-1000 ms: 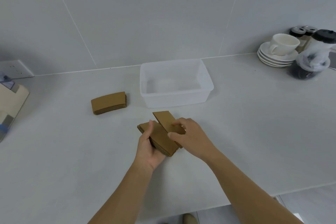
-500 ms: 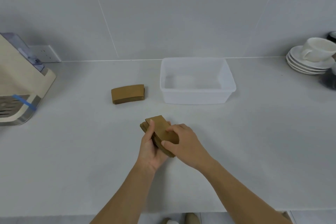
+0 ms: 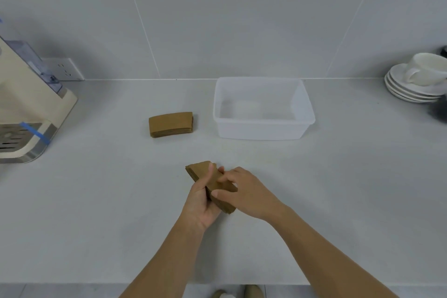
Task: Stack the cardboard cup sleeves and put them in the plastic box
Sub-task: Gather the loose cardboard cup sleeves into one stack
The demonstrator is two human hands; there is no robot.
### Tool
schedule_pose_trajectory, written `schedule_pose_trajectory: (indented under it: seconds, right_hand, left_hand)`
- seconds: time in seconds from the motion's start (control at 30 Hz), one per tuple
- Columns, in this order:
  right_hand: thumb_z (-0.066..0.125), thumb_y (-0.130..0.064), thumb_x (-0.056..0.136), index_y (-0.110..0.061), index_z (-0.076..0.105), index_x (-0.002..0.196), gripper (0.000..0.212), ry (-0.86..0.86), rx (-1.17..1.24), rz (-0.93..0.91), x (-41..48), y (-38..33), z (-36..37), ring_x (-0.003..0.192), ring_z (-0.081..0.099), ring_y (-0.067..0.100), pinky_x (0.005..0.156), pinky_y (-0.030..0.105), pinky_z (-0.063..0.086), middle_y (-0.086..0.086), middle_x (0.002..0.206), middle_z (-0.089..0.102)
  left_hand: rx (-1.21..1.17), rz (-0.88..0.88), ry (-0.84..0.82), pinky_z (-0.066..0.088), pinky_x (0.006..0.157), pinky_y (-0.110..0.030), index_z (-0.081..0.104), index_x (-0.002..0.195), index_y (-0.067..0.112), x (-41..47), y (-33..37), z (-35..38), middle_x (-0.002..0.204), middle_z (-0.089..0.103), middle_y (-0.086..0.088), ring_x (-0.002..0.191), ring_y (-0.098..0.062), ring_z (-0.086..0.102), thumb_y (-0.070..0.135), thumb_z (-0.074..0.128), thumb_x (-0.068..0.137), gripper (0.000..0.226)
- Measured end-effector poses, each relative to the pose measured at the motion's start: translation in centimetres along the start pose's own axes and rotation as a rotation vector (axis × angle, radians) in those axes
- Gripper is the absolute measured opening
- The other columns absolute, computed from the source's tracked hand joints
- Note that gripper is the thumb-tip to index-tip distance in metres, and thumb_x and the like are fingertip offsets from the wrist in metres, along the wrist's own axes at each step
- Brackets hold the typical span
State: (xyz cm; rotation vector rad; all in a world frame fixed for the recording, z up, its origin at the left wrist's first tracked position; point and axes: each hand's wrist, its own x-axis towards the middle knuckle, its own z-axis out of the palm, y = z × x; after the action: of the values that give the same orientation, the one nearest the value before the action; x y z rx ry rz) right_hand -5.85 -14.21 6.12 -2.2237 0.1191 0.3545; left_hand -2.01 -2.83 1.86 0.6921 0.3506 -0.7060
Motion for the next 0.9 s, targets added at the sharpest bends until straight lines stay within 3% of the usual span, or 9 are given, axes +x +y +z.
schedule_pose_trajectory:
  seconds: [0.07, 0.13, 0.3, 0.43, 0.57, 0.7, 0.8, 0.9]
  right_hand:
    - [0.058, -0.039, 0.085, -0.023, 0.061, 0.110, 0.030, -0.025, 0.036, -0.010, -0.1, 0.2, -0.8, 0.108, 0.050, 0.012, 0.089, 0.023, 0.042, -0.003, 0.115, 0.053]
    - [0.058, -0.035, 0.086, -0.023, 0.065, 0.101, 0.020, -0.020, 0.071, -0.031, -0.2, 0.3, -1.7, 0.100, 0.053, 0.010, 0.081, 0.019, 0.041, -0.005, 0.108, 0.058]
    - [0.062, -0.025, 0.084, -0.025, 0.067, 0.099, 0.016, 0.127, 0.130, -0.102, 0.4, 0.7, -4.5, 0.091, 0.058, 0.002, 0.080, 0.018, 0.043, -0.007, 0.106, 0.065]
    - [0.062, -0.018, 0.085, -0.027, 0.065, 0.106, 0.023, 0.132, 0.112, -0.182, 0.6, 0.2, -6.3, 0.095, 0.054, -0.005, 0.078, 0.012, 0.039, -0.016, 0.106, 0.060]
    - [0.064, -0.018, 0.084, -0.026, 0.060, 0.118, 0.035, 0.012, 0.074, -0.222, 0.5, -0.1, -7.0, 0.098, 0.049, -0.013, 0.081, 0.008, 0.035, -0.021, 0.109, 0.056]
    - [0.065, -0.014, 0.082, -0.020, 0.063, 0.115, 0.034, -0.089, 0.051, -0.212, 0.4, -0.3, -7.2, 0.094, 0.053, -0.009, 0.076, 0.010, 0.039, -0.009, 0.108, 0.063]
    - [0.066, -0.010, 0.080, -0.013, 0.066, 0.105, 0.025, -0.147, 0.071, -0.196, 0.2, -0.2, -7.3, 0.078, 0.055, -0.006, 0.070, 0.009, 0.045, -0.008, 0.093, 0.062]
    - [0.067, -0.007, 0.079, -0.011, 0.064, 0.093, 0.014, -0.161, 0.087, -0.163, 0.1, 0.0, -7.4, 0.076, 0.056, 0.007, 0.071, 0.019, 0.047, -0.003, 0.088, 0.061]
  left_hand:
    - [0.082, 0.009, -0.014, 0.055, 0.075, -0.039, 0.072, 0.073, 0.012, -0.2, 0.2, 0.4, 0.077, 0.070, -0.006, 0.075, -0.022, 0.069, 0.023, 0.065, 0.074, 0.013]
    - [0.186, 0.012, -0.036, 0.058, 0.067, -0.035, 0.071, 0.079, 0.012, -0.5, 0.6, 1.0, 0.078, 0.071, -0.008, 0.070, -0.020, 0.070, 0.012, 0.065, 0.073, 0.008]
    - [0.509, 0.036, -0.054, 0.051, 0.080, -0.038, 0.059, 0.113, 0.013, -1.3, 1.5, 2.0, 0.093, 0.066, -0.008, 0.090, -0.022, 0.062, -0.002, 0.063, 0.078, 0.038]
    - [0.636, -0.028, -0.189, 0.051, 0.081, -0.037, 0.062, 0.107, 0.015, -1.9, 1.9, 2.1, 0.091, 0.066, -0.006, 0.087, -0.020, 0.063, 0.001, 0.068, 0.068, 0.042]
    - [0.758, -0.099, -0.295, 0.050, 0.083, -0.038, 0.061, 0.107, 0.019, -2.4, 1.8, 2.4, 0.091, 0.067, -0.003, 0.087, -0.019, 0.062, 0.003, 0.066, 0.068, 0.043]
    - [0.811, -0.133, -0.363, 0.051, 0.082, -0.035, 0.061, 0.106, 0.018, -2.7, 1.8, 3.0, 0.090, 0.067, -0.001, 0.088, -0.017, 0.062, -0.001, 0.063, 0.069, 0.042]
    - [0.865, -0.144, -0.382, 0.050, 0.080, -0.034, 0.061, 0.102, 0.018, -2.7, 1.6, 3.2, 0.091, 0.066, -0.001, 0.087, -0.017, 0.061, -0.001, 0.063, 0.070, 0.038]
    - [0.935, -0.124, -0.366, 0.050, 0.080, -0.032, 0.060, 0.102, 0.019, -2.6, 1.3, 3.4, 0.091, 0.067, 0.000, 0.088, -0.017, 0.061, 0.002, 0.065, 0.069, 0.037]
